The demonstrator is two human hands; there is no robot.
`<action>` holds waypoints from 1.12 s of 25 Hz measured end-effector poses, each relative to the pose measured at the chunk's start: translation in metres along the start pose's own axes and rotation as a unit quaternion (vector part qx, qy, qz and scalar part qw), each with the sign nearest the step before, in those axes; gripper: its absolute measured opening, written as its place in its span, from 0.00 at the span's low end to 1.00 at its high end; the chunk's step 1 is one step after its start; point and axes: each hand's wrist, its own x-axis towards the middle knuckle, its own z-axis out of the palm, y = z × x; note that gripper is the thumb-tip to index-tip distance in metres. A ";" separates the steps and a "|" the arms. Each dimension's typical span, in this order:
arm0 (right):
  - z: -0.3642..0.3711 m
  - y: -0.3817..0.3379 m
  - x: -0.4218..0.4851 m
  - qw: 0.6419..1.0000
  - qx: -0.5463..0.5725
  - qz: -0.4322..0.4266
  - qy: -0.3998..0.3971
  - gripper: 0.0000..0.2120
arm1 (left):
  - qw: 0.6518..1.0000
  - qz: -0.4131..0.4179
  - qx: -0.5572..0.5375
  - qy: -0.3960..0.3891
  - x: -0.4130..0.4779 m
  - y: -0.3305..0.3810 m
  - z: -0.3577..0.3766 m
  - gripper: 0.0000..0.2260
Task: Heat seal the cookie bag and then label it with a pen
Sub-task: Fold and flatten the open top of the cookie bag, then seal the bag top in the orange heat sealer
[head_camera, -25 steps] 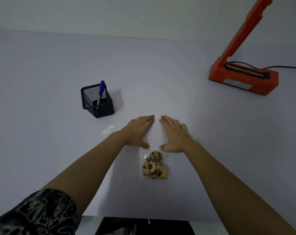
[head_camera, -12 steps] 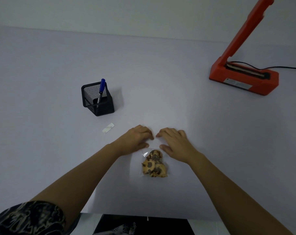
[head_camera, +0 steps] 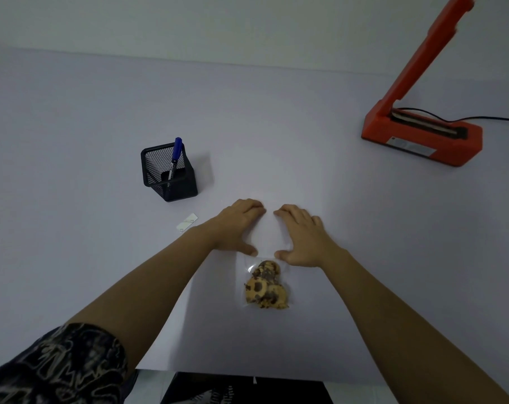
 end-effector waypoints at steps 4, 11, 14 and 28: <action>-0.009 -0.001 0.012 0.999 -0.002 0.020 -0.031 0.51 | 1.000 -0.016 0.020 -0.008 0.007 0.000 -0.005 0.48; -0.010 0.001 0.019 0.999 0.020 0.025 -0.040 0.55 | 0.999 -0.019 0.042 -0.016 0.011 0.002 -0.008 0.50; -0.012 0.005 0.015 0.996 0.085 0.020 -0.031 0.53 | 1.000 -0.018 0.011 -0.011 0.009 0.002 -0.012 0.47; -0.074 0.085 -0.024 0.963 0.169 0.120 0.175 0.39 | 0.998 0.008 -0.027 0.055 0.066 0.066 -0.061 0.37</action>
